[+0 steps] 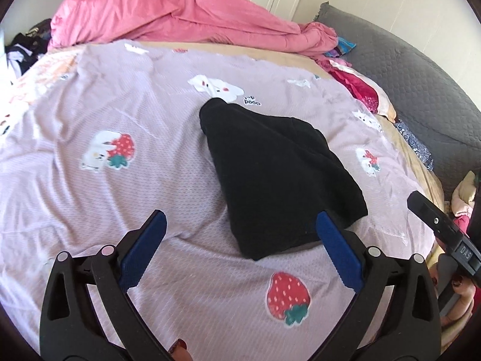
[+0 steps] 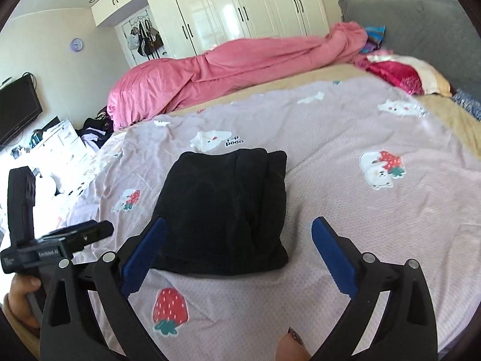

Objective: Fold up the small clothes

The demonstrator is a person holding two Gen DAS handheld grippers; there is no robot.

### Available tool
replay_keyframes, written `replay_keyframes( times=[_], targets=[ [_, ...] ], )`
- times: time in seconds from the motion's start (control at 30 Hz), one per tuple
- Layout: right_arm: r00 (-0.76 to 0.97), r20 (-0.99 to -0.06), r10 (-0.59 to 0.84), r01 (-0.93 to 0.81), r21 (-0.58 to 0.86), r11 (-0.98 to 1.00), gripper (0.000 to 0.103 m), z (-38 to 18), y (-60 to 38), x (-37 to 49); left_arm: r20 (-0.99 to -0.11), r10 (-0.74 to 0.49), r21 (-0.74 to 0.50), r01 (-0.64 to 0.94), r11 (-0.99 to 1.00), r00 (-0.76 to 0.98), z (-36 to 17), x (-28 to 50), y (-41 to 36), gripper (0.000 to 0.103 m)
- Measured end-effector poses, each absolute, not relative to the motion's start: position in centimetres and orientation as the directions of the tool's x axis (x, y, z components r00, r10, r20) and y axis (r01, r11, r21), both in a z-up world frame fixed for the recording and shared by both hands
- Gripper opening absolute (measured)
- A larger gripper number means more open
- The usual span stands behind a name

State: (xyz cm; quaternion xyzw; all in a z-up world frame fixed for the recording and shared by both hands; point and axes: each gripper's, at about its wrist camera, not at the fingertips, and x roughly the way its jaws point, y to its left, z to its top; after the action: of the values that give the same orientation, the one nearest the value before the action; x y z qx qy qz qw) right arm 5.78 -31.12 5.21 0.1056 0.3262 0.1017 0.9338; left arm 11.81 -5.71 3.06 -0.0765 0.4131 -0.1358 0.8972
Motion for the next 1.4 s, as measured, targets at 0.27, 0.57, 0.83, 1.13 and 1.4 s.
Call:
replay_keyframes(
  times=[0.27, 0.57, 0.83, 1.13, 1.4],
  targets=[
    [0.783, -0.588, 0.201, -0.106, 0.192, 0.976, 0.099, 4.9, -30.1, 1.8, -0.700, -0.285, -0.213, 0.190, 0.959, 0.654, 3.6, 8.5, -4.9, 0.094],
    [0.787, -0.596, 0.159, -0.103, 0.126, 0.987, 0.099, 2.5, -29.0, -1.3, -0.704, -0.278, -0.220, 0.171, 0.960, 0.653, 1.3, 5.8, -3.9, 0.094],
    [0.753, -0.633, 0.182, -0.106, 0.156, 0.982, 0.099, -0.1, -29.0, -1.7, -0.728, -0.264, -0.224, 0.144, 0.964, 0.632, -1.2, 4.5, -3.7, 0.094],
    [0.756, -0.631, 0.174, -0.098, 0.153, 0.983, 0.099, -0.3, -29.0, -1.7, -0.740, -0.249, -0.208, 0.139, 0.968, 0.625, -1.4, 4.2, -4.0, 0.094],
    [0.743, -0.649, 0.166, -0.091, 0.148, 0.985, 0.099, -0.8, -28.9, -1.4, -0.748, -0.232, -0.198, 0.124, 0.972, 0.622, -1.3, 4.3, -4.1, 0.094]
  ],
)
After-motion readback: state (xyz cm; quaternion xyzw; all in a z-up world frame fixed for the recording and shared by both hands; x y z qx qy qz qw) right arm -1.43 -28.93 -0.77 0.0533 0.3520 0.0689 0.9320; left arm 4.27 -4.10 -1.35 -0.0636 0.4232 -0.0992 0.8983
